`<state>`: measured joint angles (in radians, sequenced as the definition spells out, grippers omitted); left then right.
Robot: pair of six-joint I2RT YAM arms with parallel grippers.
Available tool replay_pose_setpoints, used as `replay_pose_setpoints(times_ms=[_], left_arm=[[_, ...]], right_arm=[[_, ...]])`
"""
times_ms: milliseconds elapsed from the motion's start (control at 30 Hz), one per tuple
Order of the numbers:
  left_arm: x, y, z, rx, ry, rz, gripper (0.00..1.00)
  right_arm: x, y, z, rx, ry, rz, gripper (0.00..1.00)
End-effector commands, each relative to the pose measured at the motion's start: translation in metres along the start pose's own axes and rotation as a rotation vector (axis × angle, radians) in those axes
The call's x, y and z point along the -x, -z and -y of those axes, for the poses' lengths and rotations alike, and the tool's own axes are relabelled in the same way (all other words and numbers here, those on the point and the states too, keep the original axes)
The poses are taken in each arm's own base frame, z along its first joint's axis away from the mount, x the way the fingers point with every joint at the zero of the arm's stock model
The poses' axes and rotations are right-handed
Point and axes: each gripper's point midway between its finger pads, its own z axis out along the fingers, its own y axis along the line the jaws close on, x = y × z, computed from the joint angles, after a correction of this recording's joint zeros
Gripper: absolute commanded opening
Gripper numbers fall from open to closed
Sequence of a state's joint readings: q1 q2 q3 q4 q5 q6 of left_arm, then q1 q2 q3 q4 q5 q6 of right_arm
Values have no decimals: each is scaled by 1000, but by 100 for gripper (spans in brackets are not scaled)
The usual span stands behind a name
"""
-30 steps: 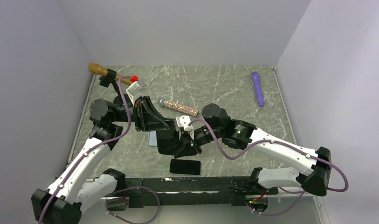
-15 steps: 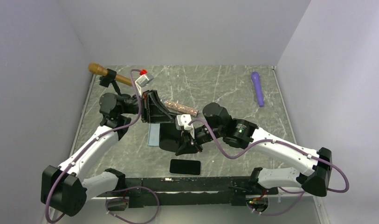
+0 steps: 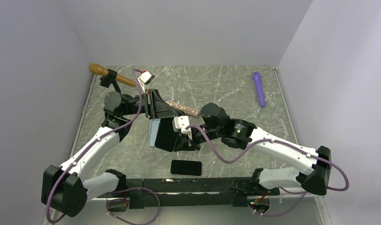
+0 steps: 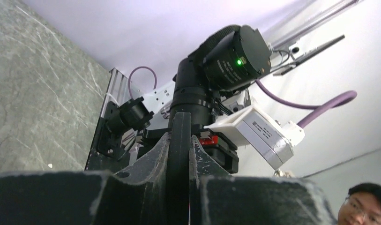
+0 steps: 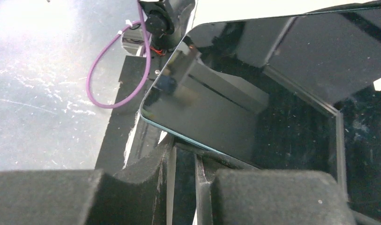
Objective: Take the phone out of the phone case
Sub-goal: Remove the phone case from the phone.
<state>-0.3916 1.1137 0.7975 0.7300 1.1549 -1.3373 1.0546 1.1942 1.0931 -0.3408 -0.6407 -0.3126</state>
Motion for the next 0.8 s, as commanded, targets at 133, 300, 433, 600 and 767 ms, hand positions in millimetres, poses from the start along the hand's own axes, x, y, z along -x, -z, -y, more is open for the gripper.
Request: replay_pose_setpoints(times_ms=[133, 300, 433, 600, 767], left_arm=[[8, -2, -12, 75, 75, 131, 0], [17, 5, -12, 99, 90, 254, 0], [34, 21, -12, 194, -6, 416, 0], [55, 49, -9, 364, -162, 595, 0], [59, 75, -6, 453, -224, 724, 0]], right_arm=[[109, 32, 50, -336, 244, 378, 0], [80, 78, 95, -743, -64, 503, 0], [41, 76, 88, -755, -312, 450, 31], [1, 53, 55, -611, -612, 356, 58], [18, 43, 9, -341, -821, 430, 68]])
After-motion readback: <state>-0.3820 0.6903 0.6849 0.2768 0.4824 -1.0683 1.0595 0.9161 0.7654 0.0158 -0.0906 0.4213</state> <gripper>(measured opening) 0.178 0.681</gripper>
